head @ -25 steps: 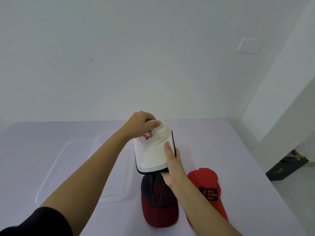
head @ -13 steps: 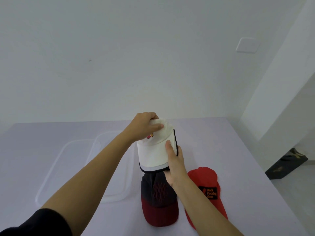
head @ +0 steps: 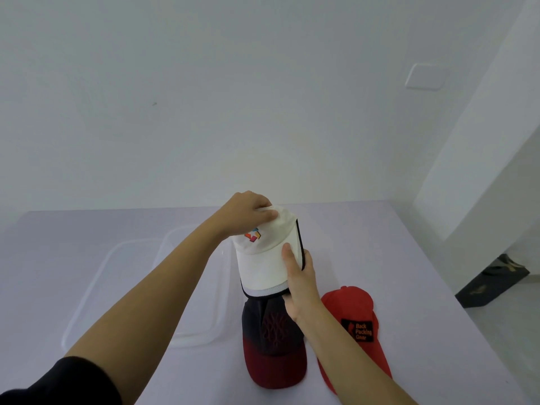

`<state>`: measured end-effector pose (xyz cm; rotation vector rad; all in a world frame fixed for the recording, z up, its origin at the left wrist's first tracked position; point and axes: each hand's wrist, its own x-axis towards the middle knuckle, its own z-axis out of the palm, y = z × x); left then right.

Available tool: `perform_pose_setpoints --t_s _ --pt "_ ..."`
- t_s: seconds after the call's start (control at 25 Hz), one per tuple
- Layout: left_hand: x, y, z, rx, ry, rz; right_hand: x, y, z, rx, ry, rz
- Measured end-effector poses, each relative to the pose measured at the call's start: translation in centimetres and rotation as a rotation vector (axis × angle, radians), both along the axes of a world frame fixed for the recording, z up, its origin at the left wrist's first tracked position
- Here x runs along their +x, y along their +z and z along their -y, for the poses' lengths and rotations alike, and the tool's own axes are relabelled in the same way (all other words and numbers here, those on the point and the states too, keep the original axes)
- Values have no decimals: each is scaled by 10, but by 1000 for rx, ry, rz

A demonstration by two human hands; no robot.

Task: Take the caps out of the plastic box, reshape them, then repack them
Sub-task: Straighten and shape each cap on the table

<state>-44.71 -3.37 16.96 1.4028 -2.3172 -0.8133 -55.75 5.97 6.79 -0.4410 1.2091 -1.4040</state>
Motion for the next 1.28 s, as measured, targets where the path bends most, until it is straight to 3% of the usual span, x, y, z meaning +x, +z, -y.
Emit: perform_pose_setpoints --t_s 0.2,0.36,0.56,0.76,0.96,1.12,1.28 --pt "-6 3 -1 7 -69 49 8 -6 -6 4 49 153" --pt "9 -6 9 53 130 -312 5 -9 -3 29 -18 392" --pt "9 -41 5 -2 223 -363 4 -13 2 14 11 436" --pt "9 -41 6 299 437 -770 2 -10 2 6 39 467" --pt "4 -79 -8 799 690 -818 -14 -19 23 -47 -88 292" --pt "-12 -99 -14 750 853 -946 -12 -25 37 -50 -26 206" --pt "-25 -111 -1 862 904 -1035 -10 -37 48 52 -10 468"
